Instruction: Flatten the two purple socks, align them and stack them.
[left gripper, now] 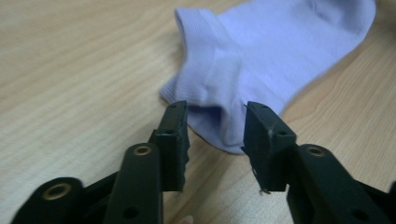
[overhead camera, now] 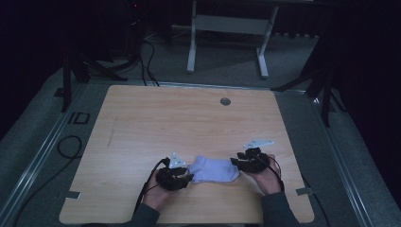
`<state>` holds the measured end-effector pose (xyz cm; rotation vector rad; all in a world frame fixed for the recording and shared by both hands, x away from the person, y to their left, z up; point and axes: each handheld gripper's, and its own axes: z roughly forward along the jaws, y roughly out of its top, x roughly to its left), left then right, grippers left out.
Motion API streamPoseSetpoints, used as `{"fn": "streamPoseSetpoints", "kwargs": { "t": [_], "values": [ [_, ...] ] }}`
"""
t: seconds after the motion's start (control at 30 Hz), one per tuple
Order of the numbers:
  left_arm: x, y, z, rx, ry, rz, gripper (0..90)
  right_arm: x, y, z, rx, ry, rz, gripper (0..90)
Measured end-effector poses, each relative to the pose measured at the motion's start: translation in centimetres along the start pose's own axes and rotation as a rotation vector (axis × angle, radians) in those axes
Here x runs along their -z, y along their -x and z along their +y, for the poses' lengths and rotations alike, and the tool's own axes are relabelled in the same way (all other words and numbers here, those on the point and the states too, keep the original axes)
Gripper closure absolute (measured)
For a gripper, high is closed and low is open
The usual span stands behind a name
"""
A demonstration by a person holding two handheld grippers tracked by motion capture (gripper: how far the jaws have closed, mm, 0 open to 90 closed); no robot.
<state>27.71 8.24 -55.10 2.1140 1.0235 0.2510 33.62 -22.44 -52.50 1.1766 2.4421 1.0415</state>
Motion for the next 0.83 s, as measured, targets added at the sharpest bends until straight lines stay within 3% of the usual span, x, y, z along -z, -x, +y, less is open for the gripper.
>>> {"fn": "streamPoseSetpoints", "kwargs": {
  "t": [0.1,0.3,0.47,0.5,0.6,0.67,0.77,0.83],
  "values": [
    [0.3,-0.5,0.1,0.013,0.005,0.013,55.0,0.5,0.4,-0.1,-0.03,0.029,0.022,55.6],
    [0.7,-1.7,0.1,0.044,0.012,0.053,53.3,0.8,0.9,-0.6,-0.047,0.036,0.015,54.1],
    [0.9,-2.2,0.0,0.043,0.006,0.093,52.8,0.9,1.4,-0.8,-0.057,0.04,0.006,53.6],
    [1.0,-2.9,-0.1,0.044,-0.003,0.144,52.5,1.0,1.8,-1.0,-0.07,0.04,-0.003,53.2],
    [1.1,-3.3,-0.1,0.052,-0.005,0.165,52.5,1.1,2.0,-1.2,-0.076,0.043,-0.013,53.2],
    [1.1,-3.7,-0.2,0.036,-0.019,0.223,52.3,1.2,2.5,-1.5,-0.088,0.047,-0.022,53.3],
    [1.0,-3.9,-0.3,0.028,-0.022,0.264,52.4,1.3,3.0,-1.9,-0.103,0.046,-0.04,53.3],
    [0.9,-4.0,-0.3,0.02,-0.026,0.278,52.4,1.1,3.5,-2.2,-0.109,0.045,-0.076,53.3]
  ]
}}
